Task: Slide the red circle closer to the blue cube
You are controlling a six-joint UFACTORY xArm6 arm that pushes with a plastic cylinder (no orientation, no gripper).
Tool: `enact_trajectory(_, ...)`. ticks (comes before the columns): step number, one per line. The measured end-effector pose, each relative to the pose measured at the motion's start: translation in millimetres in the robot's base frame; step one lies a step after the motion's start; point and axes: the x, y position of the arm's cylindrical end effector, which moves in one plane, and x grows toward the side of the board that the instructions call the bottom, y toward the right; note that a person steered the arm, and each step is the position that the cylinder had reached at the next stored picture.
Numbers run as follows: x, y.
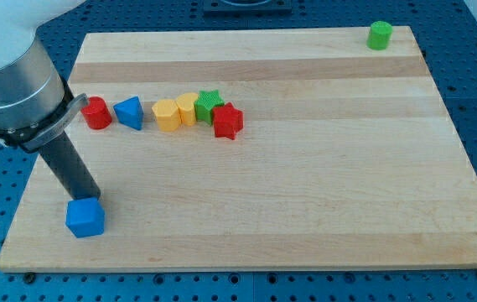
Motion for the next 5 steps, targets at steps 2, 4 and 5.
enact_trajectory(2,-34,-59)
enact_trajectory(4,-74,-94)
enact_trajectory(5,-109,-94)
